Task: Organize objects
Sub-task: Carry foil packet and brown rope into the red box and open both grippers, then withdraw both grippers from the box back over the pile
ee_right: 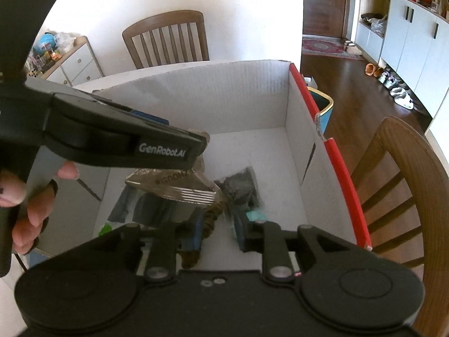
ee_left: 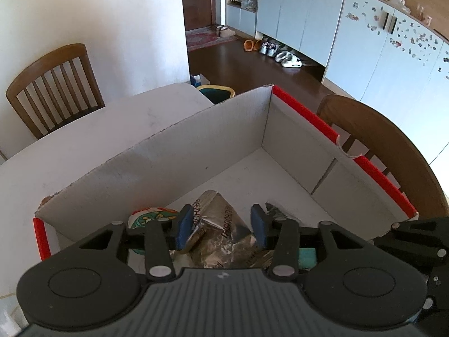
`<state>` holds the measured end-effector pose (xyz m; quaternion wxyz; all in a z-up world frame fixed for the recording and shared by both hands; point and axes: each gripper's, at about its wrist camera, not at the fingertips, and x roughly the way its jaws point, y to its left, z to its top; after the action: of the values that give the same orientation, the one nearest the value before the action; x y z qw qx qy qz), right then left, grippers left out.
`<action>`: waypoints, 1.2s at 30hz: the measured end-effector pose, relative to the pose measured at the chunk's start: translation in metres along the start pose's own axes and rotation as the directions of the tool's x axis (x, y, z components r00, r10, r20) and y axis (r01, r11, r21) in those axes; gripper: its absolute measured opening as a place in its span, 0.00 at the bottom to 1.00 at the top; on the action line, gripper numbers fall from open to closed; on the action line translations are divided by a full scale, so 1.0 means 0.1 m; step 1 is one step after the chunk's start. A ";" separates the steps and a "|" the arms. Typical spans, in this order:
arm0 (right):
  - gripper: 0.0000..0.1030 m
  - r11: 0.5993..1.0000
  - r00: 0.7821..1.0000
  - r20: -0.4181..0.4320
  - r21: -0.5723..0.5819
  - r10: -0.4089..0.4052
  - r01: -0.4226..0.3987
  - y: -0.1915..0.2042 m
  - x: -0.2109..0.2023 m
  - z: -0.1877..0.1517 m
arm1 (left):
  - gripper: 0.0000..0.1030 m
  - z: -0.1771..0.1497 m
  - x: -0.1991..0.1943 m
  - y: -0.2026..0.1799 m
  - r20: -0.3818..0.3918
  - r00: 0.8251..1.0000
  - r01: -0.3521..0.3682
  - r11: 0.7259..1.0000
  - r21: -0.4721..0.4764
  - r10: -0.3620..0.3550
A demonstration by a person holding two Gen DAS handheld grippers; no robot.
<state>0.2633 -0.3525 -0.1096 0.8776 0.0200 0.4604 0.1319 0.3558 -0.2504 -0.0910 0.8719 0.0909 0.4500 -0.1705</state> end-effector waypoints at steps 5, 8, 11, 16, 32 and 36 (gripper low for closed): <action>0.32 1.000 1.000 0.018 0.009 -0.001 0.001 0.00 -0.09 -0.01 | 0.51 -0.02 -0.09 0.00 0.016 1.000 0.005 1.000 -0.003 -0.005; 0.33 1.000 1.000 0.028 0.012 -0.003 0.003 0.01 -0.15 -0.01 | 0.51 -0.03 -0.17 0.03 0.026 1.000 0.013 1.000 -0.017 -0.012; 0.33 1.000 0.999 0.040 0.019 -0.004 0.003 0.04 -0.22 -0.01 | 0.51 -0.06 -0.26 0.06 0.035 0.999 0.025 0.999 -0.024 -0.024; 0.34 1.000 0.998 0.062 0.029 -0.002 0.000 0.07 -0.35 -0.01 | 0.51 -0.12 -0.47 0.13 0.052 0.998 0.030 0.999 -0.036 -0.029; 0.51 0.999 0.989 0.146 0.036 0.008 -0.013 0.52 -0.80 -0.07 | 0.60 -0.39 -1.37 0.45 0.171 0.978 0.119 0.993 0.006 -0.118; 0.61 1.000 0.987 0.159 0.023 0.006 -0.010 0.70 -0.85 -0.09 | 0.64 -0.50 -1.52 0.59 0.193 0.973 0.128 0.992 0.002 -0.126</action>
<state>0.1949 -0.3074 -0.0356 0.9106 0.0428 0.3906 0.1277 0.2587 -0.1479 0.0041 0.8991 0.0407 0.3693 -0.2315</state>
